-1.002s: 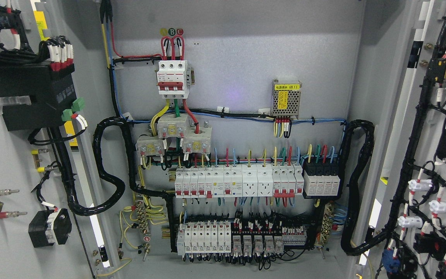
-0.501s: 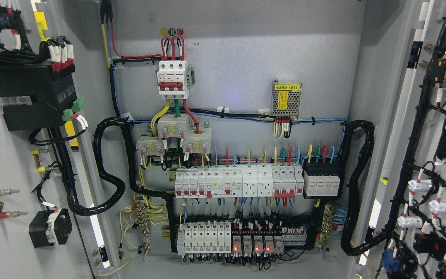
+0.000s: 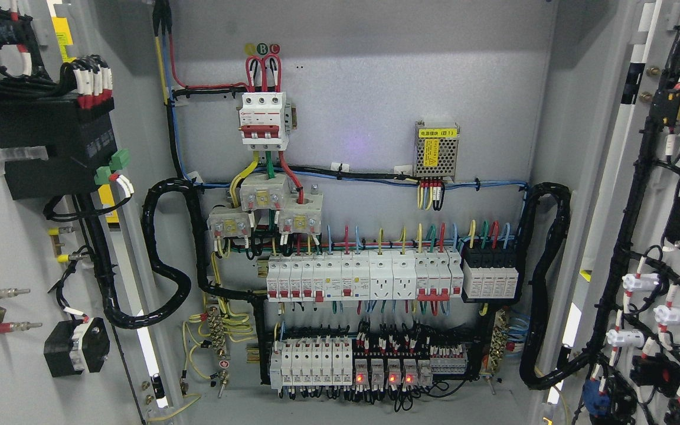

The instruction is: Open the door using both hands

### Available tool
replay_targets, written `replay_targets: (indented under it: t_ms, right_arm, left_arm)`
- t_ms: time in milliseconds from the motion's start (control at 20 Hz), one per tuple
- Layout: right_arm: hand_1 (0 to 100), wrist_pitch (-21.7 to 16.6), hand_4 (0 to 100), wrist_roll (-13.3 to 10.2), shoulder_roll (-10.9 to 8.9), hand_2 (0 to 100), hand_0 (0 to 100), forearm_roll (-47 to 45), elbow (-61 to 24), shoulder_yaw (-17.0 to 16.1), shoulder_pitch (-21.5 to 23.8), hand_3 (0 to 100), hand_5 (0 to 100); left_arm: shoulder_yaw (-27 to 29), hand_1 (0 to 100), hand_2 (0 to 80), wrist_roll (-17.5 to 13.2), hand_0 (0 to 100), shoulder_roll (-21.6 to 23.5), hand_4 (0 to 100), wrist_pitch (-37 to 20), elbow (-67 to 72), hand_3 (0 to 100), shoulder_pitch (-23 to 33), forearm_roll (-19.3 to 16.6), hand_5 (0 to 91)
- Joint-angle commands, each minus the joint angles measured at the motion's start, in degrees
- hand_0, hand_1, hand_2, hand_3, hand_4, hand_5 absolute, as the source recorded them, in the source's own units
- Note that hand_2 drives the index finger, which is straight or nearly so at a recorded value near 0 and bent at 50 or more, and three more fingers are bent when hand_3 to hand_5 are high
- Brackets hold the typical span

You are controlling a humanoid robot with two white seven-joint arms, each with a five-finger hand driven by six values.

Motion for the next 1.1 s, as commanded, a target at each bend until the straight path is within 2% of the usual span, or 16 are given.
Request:
replay_targets:
  t_ms: [0, 251, 451, 852, 1052]
  right_arm:
    - [11, 0.83, 0, -1.28, -0.53, 0, 21, -0.34, -0.82, -2.4, -2.79, 0, 0]
    - [11, 0.82, 0, -1.37, -0.35, 0, 21, -0.87, -0.82, -3.81, -3.49, 0, 0]
    - [12, 0.91, 0, -1.37, -0.18, 0, 21, -4.74, -0.82, -5.57, -3.23, 0, 0]
    - [12, 0.74, 0, -1.37, 0.09, 0, 21, -5.0, -0.82, -7.59, -2.96, 0, 0]
    - [12, 0.91, 0, -1.37, 0.26, 0, 21, -8.16, -0.82, -9.08, -2.27, 0, 0]
  left_arm:
    - [6.71, 0, 0.0, -0.02, 0, 0.44, 0, -1.91, -2.19, 5, 1.55, 0.14, 0.0]
    - [10.05, 0, 0.0, -0.11, 0, 0.35, 0, -2.36, -2.01, 6, 3.13, 0.67, 0.0]
    - [12.07, 0, 0.0, -0.11, 0, 0.27, 0, -2.27, -1.92, 5, 3.4, 1.29, 0.0]
    - [16.2, 0, 0.0, -0.81, 0, 0.18, 0, -2.27, -1.84, 6, 3.4, 2.51, 0.0]
    - [18.84, 0, 0.0, -1.69, 0, 0.18, 0, -2.36, -1.92, 6, 3.4, 6.72, 0.0]
